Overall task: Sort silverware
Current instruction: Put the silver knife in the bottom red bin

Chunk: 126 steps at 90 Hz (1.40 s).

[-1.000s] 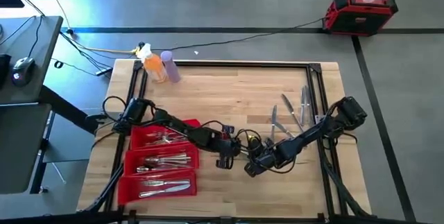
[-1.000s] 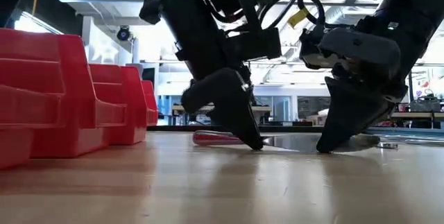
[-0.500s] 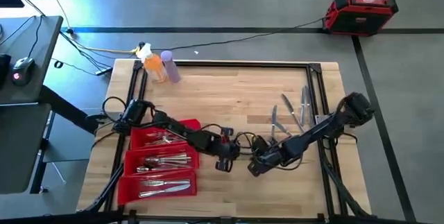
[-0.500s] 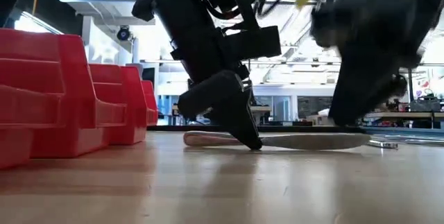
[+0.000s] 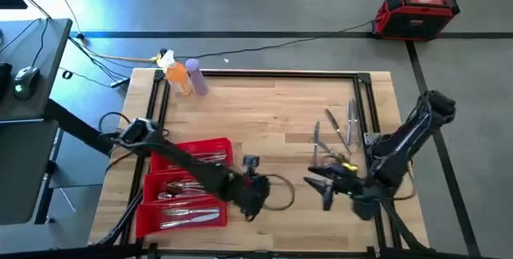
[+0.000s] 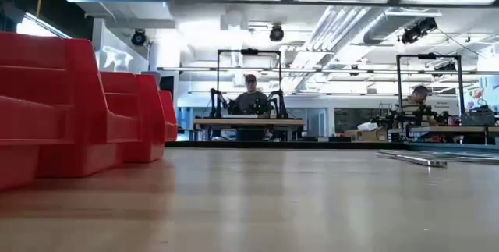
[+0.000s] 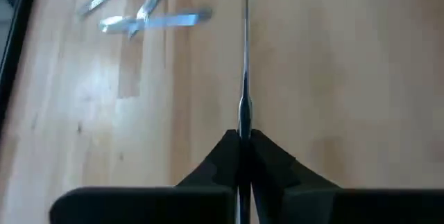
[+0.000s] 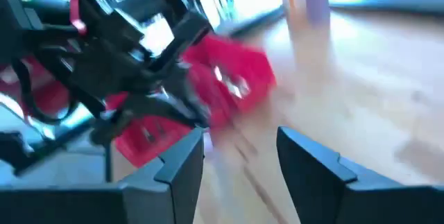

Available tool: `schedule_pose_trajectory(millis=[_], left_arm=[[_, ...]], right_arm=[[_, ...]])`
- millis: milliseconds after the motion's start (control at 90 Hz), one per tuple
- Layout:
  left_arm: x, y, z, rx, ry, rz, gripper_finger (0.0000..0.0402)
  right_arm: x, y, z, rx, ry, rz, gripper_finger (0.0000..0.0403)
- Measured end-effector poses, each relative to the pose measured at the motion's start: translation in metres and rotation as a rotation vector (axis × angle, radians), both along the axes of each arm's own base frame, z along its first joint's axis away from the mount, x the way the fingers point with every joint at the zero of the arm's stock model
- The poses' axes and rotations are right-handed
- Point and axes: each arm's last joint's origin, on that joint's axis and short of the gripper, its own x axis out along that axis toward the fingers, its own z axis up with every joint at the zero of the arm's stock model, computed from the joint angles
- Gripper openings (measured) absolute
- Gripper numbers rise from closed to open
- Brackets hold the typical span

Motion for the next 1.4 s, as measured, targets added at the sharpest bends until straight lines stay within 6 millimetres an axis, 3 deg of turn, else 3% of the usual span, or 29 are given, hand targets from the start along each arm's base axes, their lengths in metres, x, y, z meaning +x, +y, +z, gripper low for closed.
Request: schedule_pose_trajectory(millis=[111, 311, 444, 633, 856, 1044, 1400], left_arm=[[-0.037, -0.027, 0.033, -0.178, 0.017, -0.021, 0.0000], [-0.111, -0.079, 0.043, -0.385, 0.120, 0.041, 0.0000], [-0.159, -0.101, 0.022, -0.362, 0.203, 0.176, 0.0000], [-0.209, -0.105, -0.010, -0.258, 0.225, 0.359, 0.0000], [-0.220, -0.111, -0.047, -0.307, 0.278, 0.361, 0.0000], [-0.226, -0.100, -0.072, -0.226, 0.337, 0.382, 0.0003], [-0.222, -0.092, -0.078, -0.156, 0.371, 0.335, 0.0097]], right_arm=[[-0.012, 0.011, 0.006, -0.056, -0.065, -0.005, 0.0167], [-0.015, 0.013, 0.007, -0.066, -0.076, -0.008, 0.0167], [-0.013, 0.011, 0.007, -0.063, -0.075, -0.019, 0.0167], [-0.010, 0.010, 0.006, -0.050, -0.057, 0.002, 0.0167], [-0.007, 0.009, 0.005, -0.055, -0.049, -0.002, 0.0167], [-0.006, 0.010, 0.003, -0.059, -0.040, 0.003, 0.0167], [-0.004, 0.012, -0.002, -0.072, -0.017, 0.020, 0.0167]])
